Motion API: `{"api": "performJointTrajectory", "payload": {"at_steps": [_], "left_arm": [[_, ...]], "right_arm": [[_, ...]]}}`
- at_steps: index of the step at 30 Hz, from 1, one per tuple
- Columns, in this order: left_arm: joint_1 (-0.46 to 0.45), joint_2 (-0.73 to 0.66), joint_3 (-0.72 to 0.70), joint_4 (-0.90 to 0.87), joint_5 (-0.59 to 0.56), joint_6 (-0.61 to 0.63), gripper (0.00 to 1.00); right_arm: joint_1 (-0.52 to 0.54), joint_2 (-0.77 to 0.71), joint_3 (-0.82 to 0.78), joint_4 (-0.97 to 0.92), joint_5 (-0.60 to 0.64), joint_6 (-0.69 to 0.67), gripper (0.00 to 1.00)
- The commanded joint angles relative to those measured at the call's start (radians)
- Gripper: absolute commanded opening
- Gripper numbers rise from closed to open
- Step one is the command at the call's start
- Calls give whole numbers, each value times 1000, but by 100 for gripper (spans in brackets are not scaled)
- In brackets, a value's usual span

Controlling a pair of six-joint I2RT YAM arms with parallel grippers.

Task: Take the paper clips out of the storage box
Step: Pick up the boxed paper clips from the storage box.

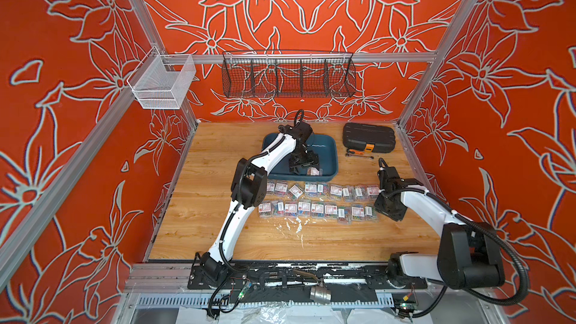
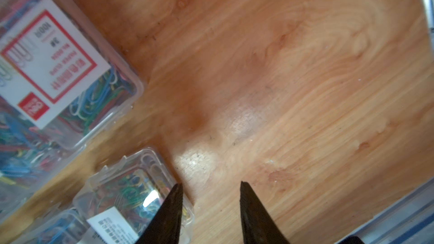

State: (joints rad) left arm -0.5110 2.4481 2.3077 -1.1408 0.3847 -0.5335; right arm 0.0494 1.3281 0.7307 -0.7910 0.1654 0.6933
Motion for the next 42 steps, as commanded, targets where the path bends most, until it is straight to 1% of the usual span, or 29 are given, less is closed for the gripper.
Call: {"api": "performJointTrajectory", "payload": {"at_steps": [1,4,6,8,10,15,19,24,28,32,35,42], "left_arm": [[-4,40,50,-78,-54,40,91],[-8,71,75,-90,-82,64,91],[-10,86,84,-83,-78,75,93],[-17,99,92,-71,-78,93,96],[-31,110,100,-62,-102,118,100],[-54,147,151,-46,-131,173,97],[-70,152,159,6,-138,202,97],[-84,159,147,67,-187,183,97],[-86,193,146,70,-236,165,100],[-90,212,144,72,-250,174,97],[-95,216,141,73,-268,176,93],[-98,175,119,60,-278,136,76]], "right_arm": [[-5,30,-28,19,-59,35,41],[-5,40,-28,24,-67,38,40],[-5,34,-23,17,-66,34,40],[-6,23,-19,7,-60,24,40],[-5,14,-11,-9,-54,16,40],[-5,-3,15,-56,-34,7,41],[-5,-13,29,-83,-26,8,42],[-5,-10,43,-111,-31,9,42],[-5,-6,79,-133,-30,-14,42],[-5,3,116,-148,-15,-45,42],[-5,11,137,-154,-10,-55,42],[-5,0,135,-146,-19,-47,42]]}}
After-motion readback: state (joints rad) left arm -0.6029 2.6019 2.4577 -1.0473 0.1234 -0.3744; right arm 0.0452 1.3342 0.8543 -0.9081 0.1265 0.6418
